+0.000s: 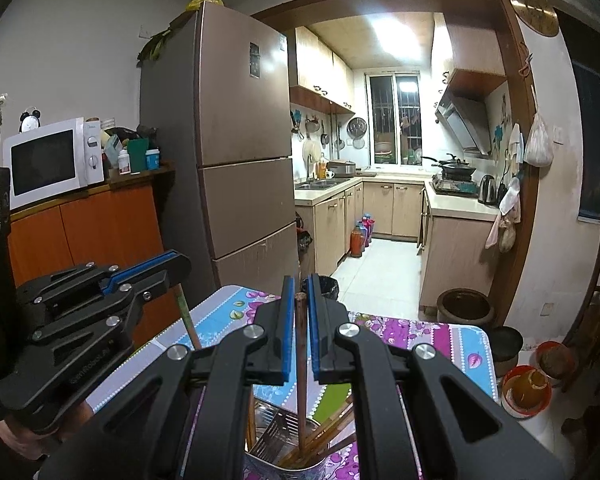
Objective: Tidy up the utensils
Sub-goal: 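Lower both held chopsticks into the blue slotted holder, then open both tools to release the chopsticks into the holder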
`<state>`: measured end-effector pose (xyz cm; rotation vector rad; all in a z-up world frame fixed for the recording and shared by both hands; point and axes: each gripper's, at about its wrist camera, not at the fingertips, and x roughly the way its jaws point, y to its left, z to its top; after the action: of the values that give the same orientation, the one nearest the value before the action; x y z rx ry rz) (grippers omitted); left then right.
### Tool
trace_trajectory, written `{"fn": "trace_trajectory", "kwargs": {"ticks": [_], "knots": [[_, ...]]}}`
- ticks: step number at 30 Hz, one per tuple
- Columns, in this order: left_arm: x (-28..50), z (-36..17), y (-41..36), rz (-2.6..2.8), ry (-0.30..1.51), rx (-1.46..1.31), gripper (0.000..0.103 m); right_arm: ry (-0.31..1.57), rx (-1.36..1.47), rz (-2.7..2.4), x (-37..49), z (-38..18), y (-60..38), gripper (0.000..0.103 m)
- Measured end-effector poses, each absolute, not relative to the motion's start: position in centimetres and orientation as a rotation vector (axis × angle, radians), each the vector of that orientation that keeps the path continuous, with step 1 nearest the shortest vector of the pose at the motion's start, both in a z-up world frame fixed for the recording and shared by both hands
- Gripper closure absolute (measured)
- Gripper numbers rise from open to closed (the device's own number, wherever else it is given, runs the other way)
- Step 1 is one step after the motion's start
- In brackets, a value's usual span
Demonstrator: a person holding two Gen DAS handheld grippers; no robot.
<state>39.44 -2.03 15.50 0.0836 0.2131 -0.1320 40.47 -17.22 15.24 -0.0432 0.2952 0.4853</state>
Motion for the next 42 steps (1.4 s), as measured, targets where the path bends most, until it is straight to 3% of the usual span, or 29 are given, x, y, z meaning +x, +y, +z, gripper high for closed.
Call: {"fn": "trace_trajectory", "kwargs": {"ticks": [9, 11, 15, 20, 22, 25, 28, 36, 42], "knots": [[41.9, 14.2, -1.1, -0.104, 0.269, 0.074, 0.094, 0.343, -0.039, 0.464, 42.0, 14.0, -17.4, 0.095], [42.2, 14.1, -0.6, -0.092, 0.272, 0.068, 0.085, 0.336, -0.028, 0.453, 42.0, 13.9, -17.9, 0.079], [42.6, 14.0, -0.1, -0.073, 0.272, 0.054, 0.079, 0.325, -0.017, 0.440, 41.9, 13.8, -18.6, 0.073], [42.4, 13.7, 0.2, -0.056, 0.268, 0.062, 0.061, 0.298, -0.010, 0.420, 41.3, 13.4, -19.4, 0.036], [42.2, 13.5, 0.3, -0.047, 0.266, 0.059, 0.051, 0.290, -0.022, 0.414, 40.9, 13.3, -19.3, 0.031], [41.8, 13.3, 0.6, -0.032, 0.263, 0.051, 0.044, 0.278, -0.038, 0.410, 40.3, 13.0, -19.1, 0.015], [41.1, 13.0, 0.8, -0.018, 0.258, 0.059, 0.037, 0.264, -0.039, 0.405, 39.6, 13.0, -19.1, 0.006], [38.5, 12.6, 1.2, 0.008, 0.228, 0.058, 0.008, 0.247, -0.049, 0.375, 37.9, 12.8, -19.1, 0.006], [36.7, 12.3, 1.2, 0.015, 0.213, 0.054, 0.005, 0.228, -0.057, 0.371, 36.2, 12.7, -18.8, 0.006]]}}
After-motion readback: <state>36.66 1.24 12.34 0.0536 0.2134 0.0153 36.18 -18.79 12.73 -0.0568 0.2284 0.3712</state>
